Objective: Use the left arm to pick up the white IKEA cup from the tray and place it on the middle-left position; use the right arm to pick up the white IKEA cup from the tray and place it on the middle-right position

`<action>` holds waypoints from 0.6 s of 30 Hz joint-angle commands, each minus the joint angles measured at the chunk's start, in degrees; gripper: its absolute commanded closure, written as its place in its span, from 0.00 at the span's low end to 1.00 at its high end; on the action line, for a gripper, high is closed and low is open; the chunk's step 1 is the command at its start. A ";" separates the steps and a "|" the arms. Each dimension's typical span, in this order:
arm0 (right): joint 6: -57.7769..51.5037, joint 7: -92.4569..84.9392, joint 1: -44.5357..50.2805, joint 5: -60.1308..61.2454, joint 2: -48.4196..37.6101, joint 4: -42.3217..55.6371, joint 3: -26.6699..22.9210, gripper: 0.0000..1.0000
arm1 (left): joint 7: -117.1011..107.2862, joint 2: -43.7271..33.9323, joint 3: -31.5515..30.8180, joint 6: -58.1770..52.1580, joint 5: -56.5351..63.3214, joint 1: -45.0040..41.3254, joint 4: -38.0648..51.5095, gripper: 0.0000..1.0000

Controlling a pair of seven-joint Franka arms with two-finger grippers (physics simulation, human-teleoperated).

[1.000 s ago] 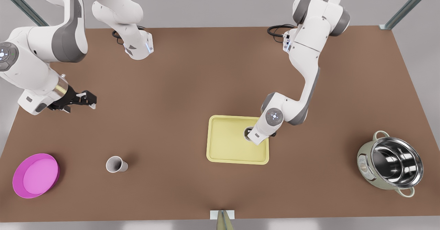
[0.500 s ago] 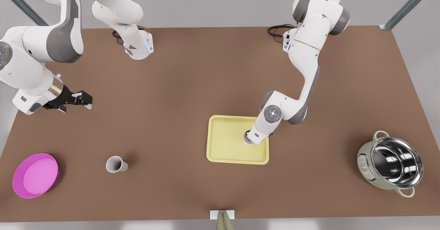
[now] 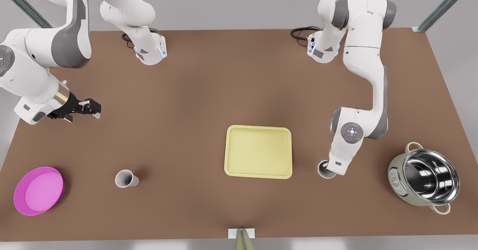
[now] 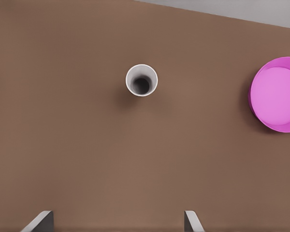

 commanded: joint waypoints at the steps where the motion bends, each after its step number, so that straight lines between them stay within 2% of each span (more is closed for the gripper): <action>1: -0.03 0.00 -0.02 0.05 -0.06 0.03 0.02 0.00 | 9.57 1.37 0.53 10.65 0.14 1.99 0.01 0.81; 7: -0.03 0.00 -0.02 0.05 -0.06 0.03 0.02 0.00 | 9.49 5.32 1.15 21.11 1.37 4.10 0.18 0.81; 18: -0.03 0.00 -0.02 -0.04 -0.06 0.03 0.02 0.00 | 9.05 8.66 1.41 25.77 0.84 5.33 1.24 0.81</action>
